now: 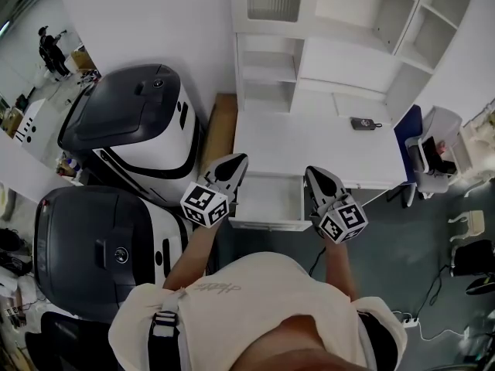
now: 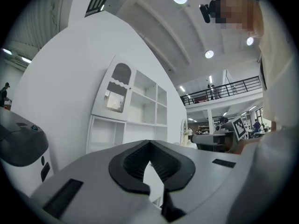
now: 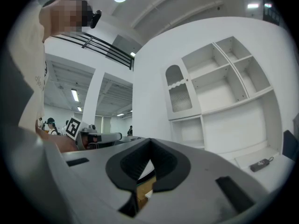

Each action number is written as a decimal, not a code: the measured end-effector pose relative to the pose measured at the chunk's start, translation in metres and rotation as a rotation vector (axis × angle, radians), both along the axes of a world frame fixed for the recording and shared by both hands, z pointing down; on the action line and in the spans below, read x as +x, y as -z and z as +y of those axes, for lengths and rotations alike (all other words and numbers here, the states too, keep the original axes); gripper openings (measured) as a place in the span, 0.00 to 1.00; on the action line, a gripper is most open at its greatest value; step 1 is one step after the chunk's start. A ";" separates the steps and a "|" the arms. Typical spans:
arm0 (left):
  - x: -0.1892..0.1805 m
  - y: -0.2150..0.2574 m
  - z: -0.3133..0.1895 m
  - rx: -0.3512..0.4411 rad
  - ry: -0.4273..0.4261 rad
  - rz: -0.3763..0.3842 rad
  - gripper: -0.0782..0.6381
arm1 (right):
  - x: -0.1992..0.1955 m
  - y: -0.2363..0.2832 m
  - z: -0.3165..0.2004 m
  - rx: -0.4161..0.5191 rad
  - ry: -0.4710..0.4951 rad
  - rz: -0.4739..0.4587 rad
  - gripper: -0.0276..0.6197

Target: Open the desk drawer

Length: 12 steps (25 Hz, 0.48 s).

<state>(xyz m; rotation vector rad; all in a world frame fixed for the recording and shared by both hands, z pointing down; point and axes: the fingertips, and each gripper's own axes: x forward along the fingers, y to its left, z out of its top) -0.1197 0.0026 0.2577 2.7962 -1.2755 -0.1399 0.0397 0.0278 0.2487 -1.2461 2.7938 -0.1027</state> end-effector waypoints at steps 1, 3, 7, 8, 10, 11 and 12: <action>0.000 0.002 -0.001 0.006 0.003 -0.006 0.11 | 0.002 0.001 0.000 0.003 -0.007 0.003 0.03; 0.000 0.005 -0.005 0.015 0.005 -0.013 0.11 | 0.005 0.003 -0.002 0.010 -0.019 0.002 0.03; 0.004 0.001 -0.004 0.011 0.000 -0.010 0.11 | 0.006 0.004 -0.002 0.016 -0.031 0.008 0.03; 0.005 -0.001 -0.002 0.010 0.000 -0.010 0.11 | 0.006 0.003 -0.002 0.015 -0.033 0.012 0.03; 0.006 -0.004 0.001 0.005 0.000 -0.015 0.11 | 0.007 0.002 -0.002 0.012 -0.033 0.015 0.03; 0.006 -0.006 0.001 0.001 0.001 -0.017 0.11 | 0.007 0.001 -0.002 0.010 -0.033 0.015 0.03; 0.005 -0.007 0.000 -0.001 0.005 -0.019 0.11 | 0.006 -0.001 -0.002 0.007 -0.032 0.017 0.03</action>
